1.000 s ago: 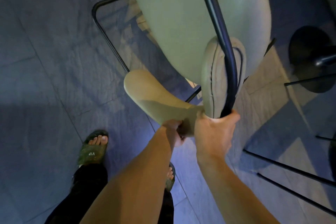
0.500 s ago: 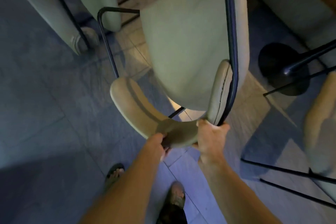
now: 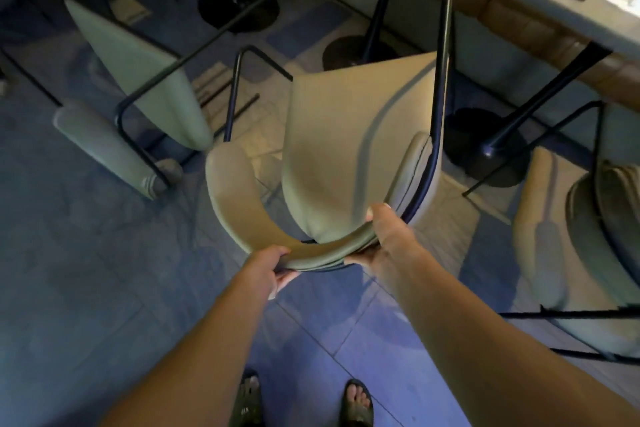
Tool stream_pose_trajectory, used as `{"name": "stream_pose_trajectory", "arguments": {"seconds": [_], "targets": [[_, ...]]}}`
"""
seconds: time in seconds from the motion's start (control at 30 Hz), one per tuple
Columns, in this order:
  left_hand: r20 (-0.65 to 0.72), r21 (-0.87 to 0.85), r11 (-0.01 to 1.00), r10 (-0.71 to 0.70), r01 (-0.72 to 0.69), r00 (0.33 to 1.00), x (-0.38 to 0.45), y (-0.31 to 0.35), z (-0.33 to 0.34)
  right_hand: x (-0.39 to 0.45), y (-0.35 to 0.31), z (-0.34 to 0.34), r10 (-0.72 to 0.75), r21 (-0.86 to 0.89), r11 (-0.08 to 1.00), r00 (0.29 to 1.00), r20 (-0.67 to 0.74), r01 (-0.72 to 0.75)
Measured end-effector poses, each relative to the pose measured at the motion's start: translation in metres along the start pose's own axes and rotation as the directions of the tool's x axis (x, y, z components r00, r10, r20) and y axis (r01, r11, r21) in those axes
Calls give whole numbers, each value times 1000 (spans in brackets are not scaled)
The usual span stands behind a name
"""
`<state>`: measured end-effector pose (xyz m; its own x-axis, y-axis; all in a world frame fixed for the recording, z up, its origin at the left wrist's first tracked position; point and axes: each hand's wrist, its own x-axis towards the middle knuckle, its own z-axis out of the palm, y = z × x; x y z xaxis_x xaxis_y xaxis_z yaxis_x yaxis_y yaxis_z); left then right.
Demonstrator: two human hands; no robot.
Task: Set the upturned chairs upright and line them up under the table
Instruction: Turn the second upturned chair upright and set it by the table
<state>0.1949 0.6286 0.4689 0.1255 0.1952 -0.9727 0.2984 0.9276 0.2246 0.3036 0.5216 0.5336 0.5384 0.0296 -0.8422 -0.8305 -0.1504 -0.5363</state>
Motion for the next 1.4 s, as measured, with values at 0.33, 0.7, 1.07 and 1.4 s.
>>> {"name": "stream_pose_trajectory", "arguments": {"seconds": [0.33, 0.7, 1.07, 1.4], "targets": [[33, 253, 960, 115, -120, 993, -34, 29, 51, -14, -81, -25, 30, -154, 988, 999, 11, -28], [104, 427, 879, 184, -211, 977, -32, 74, 134, 37, -171, -57, 131, -211, 970, 990, 50, -118], [114, 508, 825, 221, -248, 969, -32, 67, 190, 72, -209, -111, 215, -171, 965, 974, 67, -201], [220, 614, 713, 258, -339, 941, -41, 23, 259, 97, -193, -166, 64, -63, 994, 963, -262, -83]]}}
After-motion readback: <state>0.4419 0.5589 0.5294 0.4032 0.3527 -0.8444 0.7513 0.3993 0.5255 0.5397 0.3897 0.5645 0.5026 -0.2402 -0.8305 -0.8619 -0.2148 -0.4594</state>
